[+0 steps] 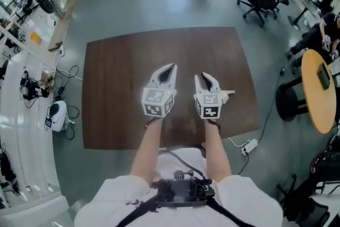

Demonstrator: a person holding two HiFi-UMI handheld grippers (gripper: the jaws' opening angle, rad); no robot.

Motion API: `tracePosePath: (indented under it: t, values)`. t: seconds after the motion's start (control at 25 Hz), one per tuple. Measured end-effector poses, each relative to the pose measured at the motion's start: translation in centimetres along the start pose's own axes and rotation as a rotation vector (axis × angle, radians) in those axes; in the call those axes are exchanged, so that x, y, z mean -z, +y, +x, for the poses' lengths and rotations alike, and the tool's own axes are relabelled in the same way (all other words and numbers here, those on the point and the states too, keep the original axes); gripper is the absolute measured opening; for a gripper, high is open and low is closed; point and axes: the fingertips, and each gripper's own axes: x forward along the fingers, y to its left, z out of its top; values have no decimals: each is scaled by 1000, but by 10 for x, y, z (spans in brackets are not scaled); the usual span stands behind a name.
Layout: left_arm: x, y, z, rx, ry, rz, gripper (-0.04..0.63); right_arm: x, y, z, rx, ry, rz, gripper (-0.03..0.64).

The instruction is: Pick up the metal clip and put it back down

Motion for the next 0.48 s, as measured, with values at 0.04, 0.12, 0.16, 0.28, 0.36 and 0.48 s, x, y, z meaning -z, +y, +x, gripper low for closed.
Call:
tracePosePath:
  t: [0.04, 0.12, 0.16, 0.28, 0.36, 0.48]
  values:
    - [-5, 9, -10, -15, -14, 4, 9, -13, 13, 0, -14, -19, -7, 80]
    - [-14, 24, -27, -40, -38, 13, 11, -36, 39, 1, -42, -57, -21, 47]
    - [-19, 31, -34, -50, -48, 19, 9, -45, 51, 2, -59, -77, -26, 39]
    - [-31, 51, -57, -82, -70, 31, 9, -75, 89, 1, -111, -140, -48, 6]
    - [-32, 61, -73, -106, -79, 30, 9, -87, 113, -5, -146, -170, -59, 6]
    - [-36, 79, -95, -141, -95, 35, 9, -106, 141, -10, -178, -222, -44, 6]
